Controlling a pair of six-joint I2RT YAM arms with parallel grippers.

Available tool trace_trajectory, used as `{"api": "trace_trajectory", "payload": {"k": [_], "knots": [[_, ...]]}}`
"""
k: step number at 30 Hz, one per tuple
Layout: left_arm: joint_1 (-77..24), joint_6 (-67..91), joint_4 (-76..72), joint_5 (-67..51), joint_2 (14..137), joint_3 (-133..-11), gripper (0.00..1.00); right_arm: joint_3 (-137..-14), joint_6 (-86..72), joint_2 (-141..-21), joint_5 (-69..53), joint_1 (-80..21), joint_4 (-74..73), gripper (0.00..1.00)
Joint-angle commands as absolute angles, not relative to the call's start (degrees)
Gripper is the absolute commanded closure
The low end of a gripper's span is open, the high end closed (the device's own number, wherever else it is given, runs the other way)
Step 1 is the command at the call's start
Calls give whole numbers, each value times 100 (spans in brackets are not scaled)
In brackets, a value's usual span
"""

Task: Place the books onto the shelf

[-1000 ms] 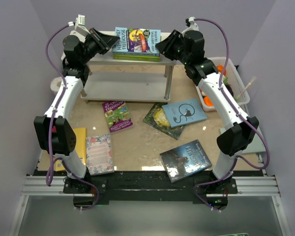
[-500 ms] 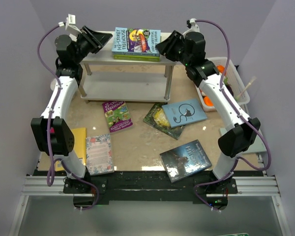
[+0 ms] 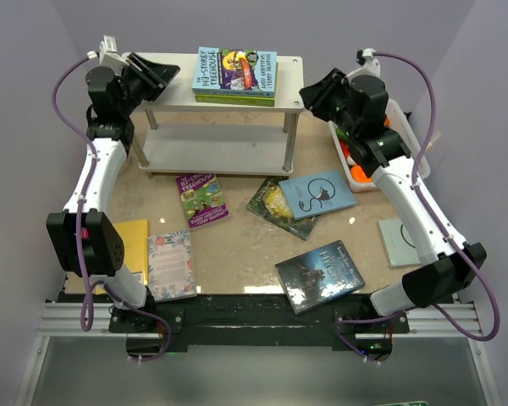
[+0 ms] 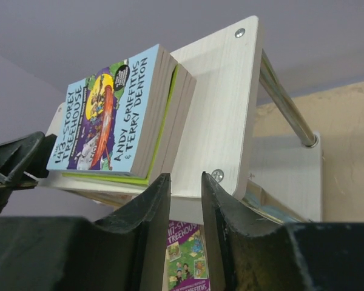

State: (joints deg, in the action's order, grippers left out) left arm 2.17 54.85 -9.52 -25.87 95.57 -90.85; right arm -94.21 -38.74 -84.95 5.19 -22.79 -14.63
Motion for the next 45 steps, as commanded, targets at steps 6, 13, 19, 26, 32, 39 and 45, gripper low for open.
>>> {"api": "trace_trajectory", "payload": {"k": [6,13,19,26,32,39,45], "knots": [[-114,5107,-607,-2575,9843,-9659,61,-9150,-3858,-8411,527,-2276,-1020,69],[-360,4931,-598,-2680,9940,-9729,64,-9149,-3850,-8411,501,-2276,-1028,69],[-317,4922,-580,-2619,9853,-9694,64,-9088,-3859,-8394,483,-2276,-1028,69],[167,5282,-624,-2082,9308,-9079,59,-9166,-3788,-8481,483,-2268,-1046,67],[141,5432,-721,-2303,9387,-9018,59,-10044,-3946,-9105,369,-2276,-1265,73],[106,5607,-1072,-2654,9422,-8833,59,-10617,-3973,-9606,185,-2285,-1476,75],[53,5555,-1213,-2786,9457,-8859,59,-10486,-3929,-9563,202,-2417,-1354,75]]}}
